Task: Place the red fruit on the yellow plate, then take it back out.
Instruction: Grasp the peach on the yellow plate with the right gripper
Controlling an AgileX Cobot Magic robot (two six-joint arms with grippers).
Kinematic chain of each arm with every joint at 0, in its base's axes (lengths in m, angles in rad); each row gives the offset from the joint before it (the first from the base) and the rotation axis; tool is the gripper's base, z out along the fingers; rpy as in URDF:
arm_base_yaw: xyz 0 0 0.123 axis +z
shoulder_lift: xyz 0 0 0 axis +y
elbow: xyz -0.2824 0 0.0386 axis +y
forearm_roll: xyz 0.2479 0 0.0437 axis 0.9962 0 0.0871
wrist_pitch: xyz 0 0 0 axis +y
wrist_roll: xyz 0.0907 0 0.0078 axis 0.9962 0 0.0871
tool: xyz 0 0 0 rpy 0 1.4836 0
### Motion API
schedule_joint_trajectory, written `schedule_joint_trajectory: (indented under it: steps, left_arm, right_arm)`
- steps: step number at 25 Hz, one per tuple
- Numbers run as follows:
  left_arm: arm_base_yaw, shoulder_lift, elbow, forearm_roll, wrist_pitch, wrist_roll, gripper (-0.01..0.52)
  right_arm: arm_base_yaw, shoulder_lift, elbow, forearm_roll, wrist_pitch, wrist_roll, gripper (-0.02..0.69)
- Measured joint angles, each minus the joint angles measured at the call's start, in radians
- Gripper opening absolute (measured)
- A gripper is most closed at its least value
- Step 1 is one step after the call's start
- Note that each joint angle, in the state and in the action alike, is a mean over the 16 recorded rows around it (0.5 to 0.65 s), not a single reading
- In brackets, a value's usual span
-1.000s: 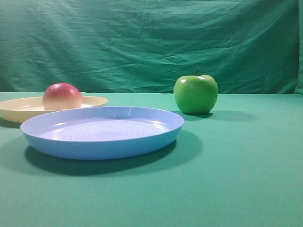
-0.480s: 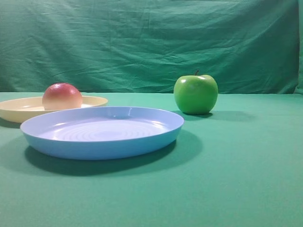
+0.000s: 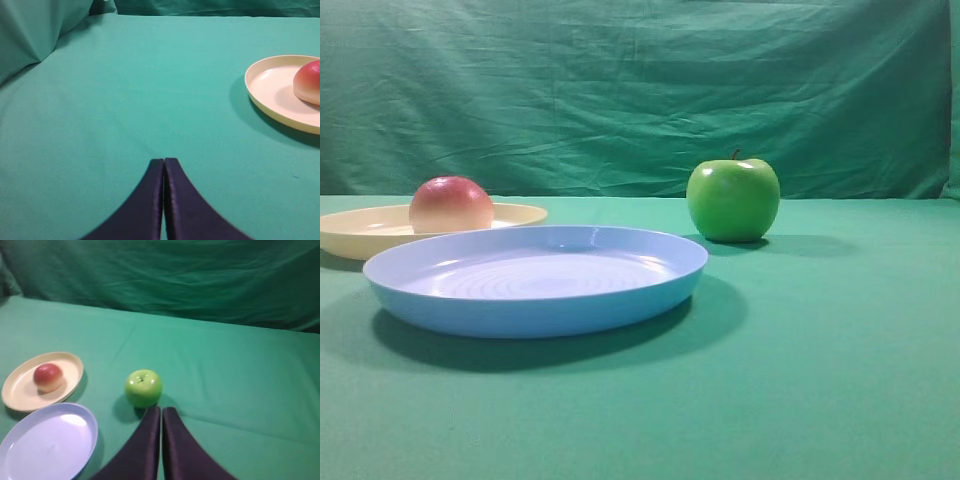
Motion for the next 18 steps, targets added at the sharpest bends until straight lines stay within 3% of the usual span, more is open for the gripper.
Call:
schedule_joint_trajectory:
  steps: [8, 18]
  left_arm:
    - [0.000, 0.000, 0.000, 0.000, 0.000, 0.000, 0.000]
    - [0.000, 0.000, 0.000, 0.000, 0.000, 0.000, 0.000]
  right_arm:
    - [-0.185, -0.209, 0.216, 0.013, -0.100, -0.002, 0.000]
    - [-0.226, -0.420, 0.555, 0.019, -0.245, -0.006, 0.000]
